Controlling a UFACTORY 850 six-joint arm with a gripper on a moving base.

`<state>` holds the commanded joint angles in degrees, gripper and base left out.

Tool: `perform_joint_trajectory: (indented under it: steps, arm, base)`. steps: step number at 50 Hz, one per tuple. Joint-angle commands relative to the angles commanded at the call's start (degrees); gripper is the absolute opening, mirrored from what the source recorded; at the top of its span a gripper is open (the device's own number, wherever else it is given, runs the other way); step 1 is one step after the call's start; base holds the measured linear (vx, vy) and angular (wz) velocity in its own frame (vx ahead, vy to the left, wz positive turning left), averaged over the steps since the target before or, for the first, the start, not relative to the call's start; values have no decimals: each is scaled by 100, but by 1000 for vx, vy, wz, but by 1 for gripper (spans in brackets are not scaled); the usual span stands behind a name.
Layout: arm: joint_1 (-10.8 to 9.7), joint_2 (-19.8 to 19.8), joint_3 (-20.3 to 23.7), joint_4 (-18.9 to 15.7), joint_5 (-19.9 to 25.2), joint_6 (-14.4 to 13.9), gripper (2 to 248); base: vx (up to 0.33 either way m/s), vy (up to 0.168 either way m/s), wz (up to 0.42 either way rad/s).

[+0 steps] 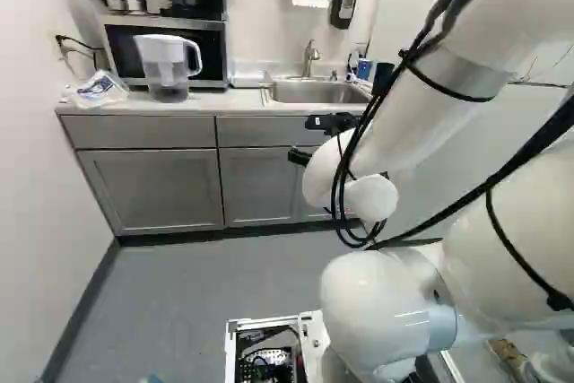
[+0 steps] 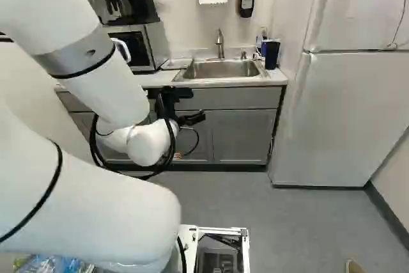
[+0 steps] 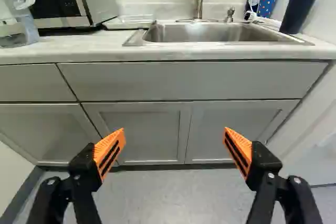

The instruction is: Rinse the cup and place it in the tray

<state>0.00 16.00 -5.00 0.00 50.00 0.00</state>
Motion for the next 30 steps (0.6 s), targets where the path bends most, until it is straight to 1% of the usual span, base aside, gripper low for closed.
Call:
perform_joint_trajectory:
  steps: [21, 30]
  arm:
    - [0, 6, -3, 0, 0, 0, 247]
    - [0, 0, -112, 0, 0, 0, 247]
  base:
    - [0, 0, 0]
    - [0, 0, 0]
